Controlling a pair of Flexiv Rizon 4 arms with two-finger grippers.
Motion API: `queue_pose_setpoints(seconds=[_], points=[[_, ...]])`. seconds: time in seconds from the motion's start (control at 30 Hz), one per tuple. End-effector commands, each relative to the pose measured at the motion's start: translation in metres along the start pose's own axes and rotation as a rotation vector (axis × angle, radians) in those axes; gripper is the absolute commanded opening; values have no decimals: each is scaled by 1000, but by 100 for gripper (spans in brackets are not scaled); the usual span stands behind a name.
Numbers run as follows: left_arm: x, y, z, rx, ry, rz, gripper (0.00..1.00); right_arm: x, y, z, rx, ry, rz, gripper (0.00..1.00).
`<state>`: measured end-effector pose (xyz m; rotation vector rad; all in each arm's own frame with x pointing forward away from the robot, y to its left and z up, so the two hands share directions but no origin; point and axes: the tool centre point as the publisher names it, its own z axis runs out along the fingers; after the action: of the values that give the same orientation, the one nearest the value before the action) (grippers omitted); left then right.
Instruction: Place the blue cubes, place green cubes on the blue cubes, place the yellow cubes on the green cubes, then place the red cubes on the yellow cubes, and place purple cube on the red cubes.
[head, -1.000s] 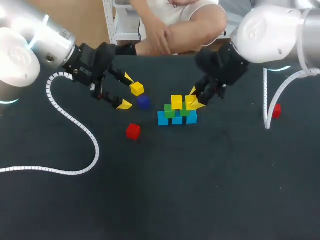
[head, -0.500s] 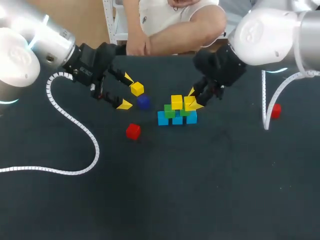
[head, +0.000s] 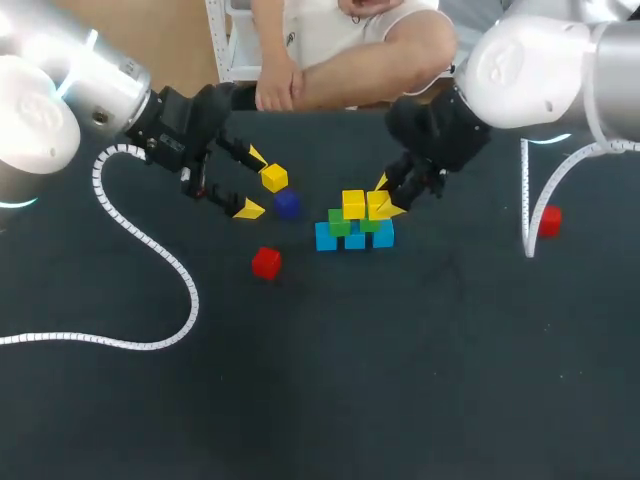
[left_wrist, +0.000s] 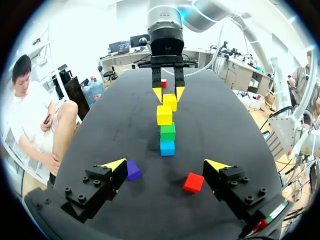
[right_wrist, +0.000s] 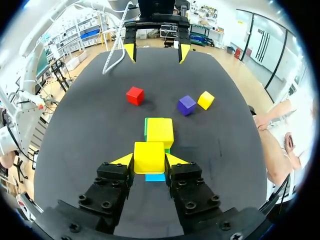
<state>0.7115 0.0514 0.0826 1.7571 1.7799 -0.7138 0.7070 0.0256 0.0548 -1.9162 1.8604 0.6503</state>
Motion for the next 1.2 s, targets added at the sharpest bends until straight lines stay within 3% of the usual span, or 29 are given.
queue_pose_setpoints(seconds=[0.03, 1.2], points=[[0, 2, 0, 5, 1, 0, 100, 0, -4, 0, -7, -2, -1, 0], [0, 2, 0, 5, 1, 0, 100, -1, -10, 6, -28, -5, -4, 0]])
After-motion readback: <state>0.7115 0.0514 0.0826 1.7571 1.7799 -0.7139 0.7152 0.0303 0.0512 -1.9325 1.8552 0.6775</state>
